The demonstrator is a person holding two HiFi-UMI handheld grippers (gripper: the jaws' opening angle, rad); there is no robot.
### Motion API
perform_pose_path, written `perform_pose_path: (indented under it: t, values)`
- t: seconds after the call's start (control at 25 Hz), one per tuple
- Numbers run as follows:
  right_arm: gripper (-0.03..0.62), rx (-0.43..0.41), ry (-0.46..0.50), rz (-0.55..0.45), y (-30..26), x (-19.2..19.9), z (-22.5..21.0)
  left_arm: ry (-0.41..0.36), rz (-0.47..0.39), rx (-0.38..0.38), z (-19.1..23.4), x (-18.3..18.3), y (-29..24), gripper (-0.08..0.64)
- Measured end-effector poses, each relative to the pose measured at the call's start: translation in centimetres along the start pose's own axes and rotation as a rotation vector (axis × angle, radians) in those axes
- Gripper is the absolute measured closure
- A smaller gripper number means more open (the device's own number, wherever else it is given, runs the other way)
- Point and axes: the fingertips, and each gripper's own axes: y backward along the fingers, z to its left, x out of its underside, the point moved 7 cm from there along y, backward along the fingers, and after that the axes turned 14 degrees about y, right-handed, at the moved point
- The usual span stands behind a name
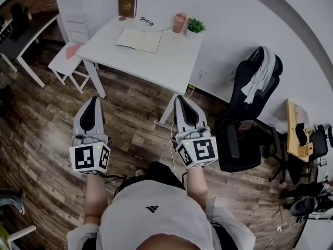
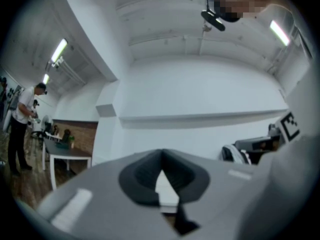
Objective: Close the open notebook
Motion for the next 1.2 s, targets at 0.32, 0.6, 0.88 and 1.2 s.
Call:
perform_pose_path:
  t: [0.32, 0.6, 0.88, 1.2]
  values:
    - [0.603, 0.002, -0.007, 0.022, -3.7, 1.7, -0.8, 0.013, 0.025, -0.019, 2.4, 1.4, -2.5, 0.551]
    - [0.603, -0.006, -0.018, -0.01, -9.6, 3.0, -2.8, 0.0, 0.009, -0.045, 4.7, 1.6, -7.2, 0.551]
    - [0.603, -0.046, -0.019, -0.025, -17.5, 4.1, -6.0, 0.0, -0.01, -0.071, 6.6, 1.6, -14.4, 0.551]
    - [0.603, -0.089, -0.007, -0.049, -25.9, 5.4, -10.2, -0.019, -0.032, -0.097, 8.0, 1.5, -22.8, 0.551]
